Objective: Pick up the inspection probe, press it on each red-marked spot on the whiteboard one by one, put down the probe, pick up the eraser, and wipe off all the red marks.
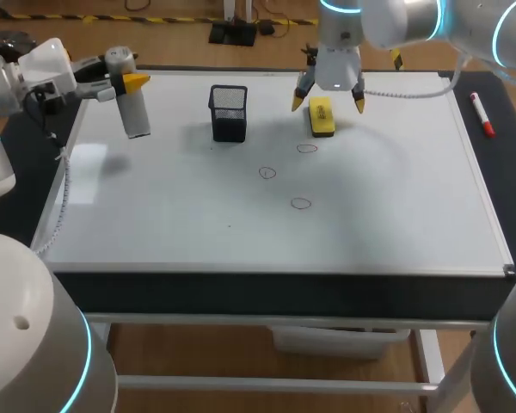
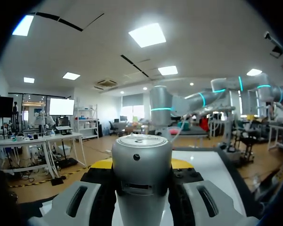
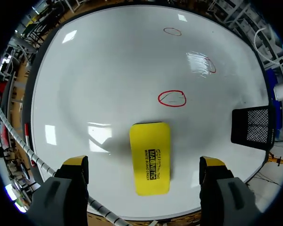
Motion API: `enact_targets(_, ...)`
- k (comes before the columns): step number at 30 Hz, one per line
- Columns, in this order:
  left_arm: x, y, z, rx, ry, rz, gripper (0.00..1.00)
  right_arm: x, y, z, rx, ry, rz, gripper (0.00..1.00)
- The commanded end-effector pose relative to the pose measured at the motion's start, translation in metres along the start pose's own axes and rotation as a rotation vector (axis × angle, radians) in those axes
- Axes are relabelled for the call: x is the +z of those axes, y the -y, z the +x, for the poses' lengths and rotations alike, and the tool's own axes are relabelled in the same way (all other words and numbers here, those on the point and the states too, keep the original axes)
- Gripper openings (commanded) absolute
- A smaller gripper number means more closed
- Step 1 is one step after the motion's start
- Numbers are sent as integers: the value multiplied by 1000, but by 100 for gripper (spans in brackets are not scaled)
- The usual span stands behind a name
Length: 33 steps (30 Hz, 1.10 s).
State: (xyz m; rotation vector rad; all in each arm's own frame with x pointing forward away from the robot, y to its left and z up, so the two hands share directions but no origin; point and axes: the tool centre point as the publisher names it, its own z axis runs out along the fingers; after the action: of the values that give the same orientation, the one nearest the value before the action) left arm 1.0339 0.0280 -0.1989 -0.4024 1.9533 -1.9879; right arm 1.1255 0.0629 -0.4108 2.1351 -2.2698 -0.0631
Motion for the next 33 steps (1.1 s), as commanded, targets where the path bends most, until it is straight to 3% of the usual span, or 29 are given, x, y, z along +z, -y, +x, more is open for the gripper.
enact_targets(1, 0, -1, 0, 2, -1, 6, 0, 2, 3, -5, -7, -13, -9, 100)
enact_targets(22, 0, -1, 0, 2, -1, 6, 0, 13, -1, -12, -6, -29, -40, 98)
enact_targets(24, 0, -1, 0, 2, -1, 6, 0, 13, -1, -12, -5, -28, -41, 75)
enact_targets(25, 0, -1, 0, 2, -1, 6, 0, 14, -1, -12, -2, -28, -41, 58)
enact_targets(26, 0, -1, 0, 2, -1, 6, 0, 14, -2, -12, 1, -28, -40, 49)
enact_targets(28, 0, -1, 0, 2, -1, 6, 0, 14, -2, -11, 0, -26, -42, 38)
enact_targets(31, 0, -1, 0, 2, -1, 6, 0, 13, -4, -8, 6, -33, -38, 6)
enact_targets(32, 0, -1, 0, 2, -1, 6, 0, 11, -4, -6, 7, -35, -33, 0)
enact_targets(33, 0, -1, 0, 2, -1, 6, 0, 9, -5, -5, 3, -29, -29, 0)
